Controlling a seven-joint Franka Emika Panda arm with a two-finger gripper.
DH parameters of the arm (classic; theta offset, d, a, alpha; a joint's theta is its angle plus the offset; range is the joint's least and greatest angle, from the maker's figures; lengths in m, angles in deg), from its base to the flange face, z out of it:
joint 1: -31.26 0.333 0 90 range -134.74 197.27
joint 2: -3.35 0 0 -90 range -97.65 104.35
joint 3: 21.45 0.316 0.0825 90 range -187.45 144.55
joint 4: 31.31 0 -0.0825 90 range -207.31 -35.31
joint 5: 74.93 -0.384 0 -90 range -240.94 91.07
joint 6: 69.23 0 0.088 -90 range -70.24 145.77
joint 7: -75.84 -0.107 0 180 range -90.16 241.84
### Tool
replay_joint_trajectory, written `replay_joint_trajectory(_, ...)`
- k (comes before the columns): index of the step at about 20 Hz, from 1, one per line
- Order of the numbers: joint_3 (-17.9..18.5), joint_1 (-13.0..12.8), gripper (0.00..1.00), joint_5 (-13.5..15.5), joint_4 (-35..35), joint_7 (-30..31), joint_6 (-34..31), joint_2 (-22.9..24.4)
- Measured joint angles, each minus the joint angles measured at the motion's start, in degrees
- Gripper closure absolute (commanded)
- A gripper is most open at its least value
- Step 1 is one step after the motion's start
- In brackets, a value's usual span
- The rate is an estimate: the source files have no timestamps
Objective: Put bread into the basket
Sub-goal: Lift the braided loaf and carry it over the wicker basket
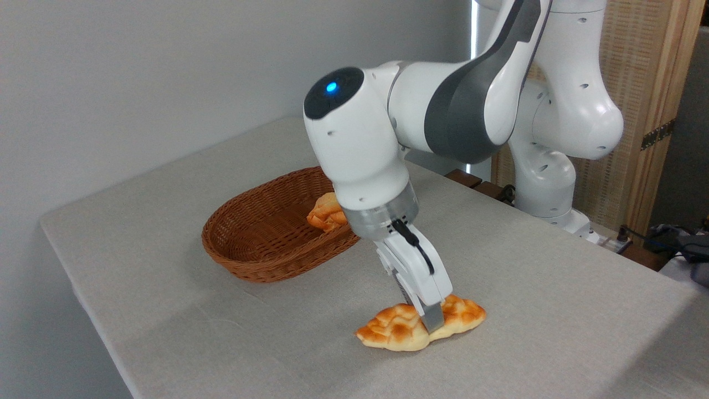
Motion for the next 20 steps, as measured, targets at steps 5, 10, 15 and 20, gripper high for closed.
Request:
replay_joint_trajectory(5, -0.6, -0.5, 0.71, 8.8, 6.6, 0.0, -2.1, 2.8)
replay_joint_trajectory(10, -3.7, -0.9, 0.63, 19.8, 11.4, 2.1, -5.7, 5.1)
replay_joint_trajectory(15, -13.3, -1.2, 0.11, 21.5, 11.5, 15.9, -6.0, 5.8)
replay_joint_trajectory(20, -17.2, -1.4, 0.0, 24.0, 11.5, 27.6, -6.0, 5.7)
